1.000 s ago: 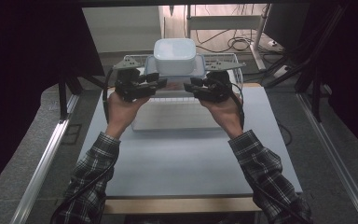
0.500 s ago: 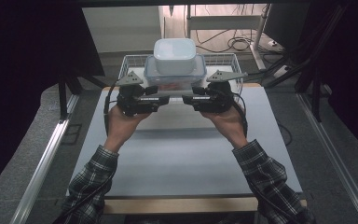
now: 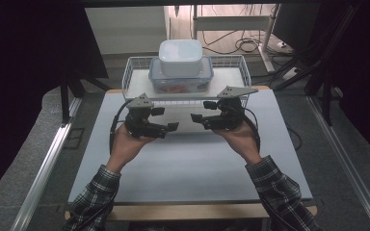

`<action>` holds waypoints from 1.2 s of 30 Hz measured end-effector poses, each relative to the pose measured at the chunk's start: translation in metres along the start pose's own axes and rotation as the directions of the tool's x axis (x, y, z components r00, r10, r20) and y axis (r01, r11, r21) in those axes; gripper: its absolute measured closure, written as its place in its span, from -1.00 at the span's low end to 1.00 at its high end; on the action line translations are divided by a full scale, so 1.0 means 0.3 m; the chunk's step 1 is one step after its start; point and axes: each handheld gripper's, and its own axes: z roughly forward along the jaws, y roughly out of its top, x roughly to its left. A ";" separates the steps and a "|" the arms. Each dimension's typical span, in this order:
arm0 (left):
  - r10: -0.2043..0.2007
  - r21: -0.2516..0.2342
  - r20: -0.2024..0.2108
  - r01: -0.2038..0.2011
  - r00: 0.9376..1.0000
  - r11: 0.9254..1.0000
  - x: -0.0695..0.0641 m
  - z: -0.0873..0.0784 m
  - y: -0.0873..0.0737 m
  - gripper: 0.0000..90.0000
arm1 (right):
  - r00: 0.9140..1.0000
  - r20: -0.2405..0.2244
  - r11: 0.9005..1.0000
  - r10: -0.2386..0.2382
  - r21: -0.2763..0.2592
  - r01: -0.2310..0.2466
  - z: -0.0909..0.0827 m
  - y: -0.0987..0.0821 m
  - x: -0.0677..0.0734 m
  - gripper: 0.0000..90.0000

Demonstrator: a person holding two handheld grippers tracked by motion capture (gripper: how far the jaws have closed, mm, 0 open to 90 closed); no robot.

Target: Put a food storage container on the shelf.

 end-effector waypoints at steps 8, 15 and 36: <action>0.017 0.060 -0.039 -0.015 0.999 0.998 -0.042 0.046 -0.084 -0.78 | 1.000 -0.015 0.999 0.019 0.035 -0.019 0.003 -0.092 0.000 -0.59; 0.024 0.057 -0.045 -0.021 0.999 0.998 -0.067 0.050 -0.143 -0.86 | 1.000 -0.011 0.999 0.019 0.043 -0.019 -0.024 -0.161 0.003 -0.85; 0.027 0.075 -0.064 -0.023 0.998 0.997 -0.072 0.067 -0.384 -0.95 | 0.999 0.033 0.991 0.040 0.125 -0.044 -0.031 -0.395 -0.002 -0.97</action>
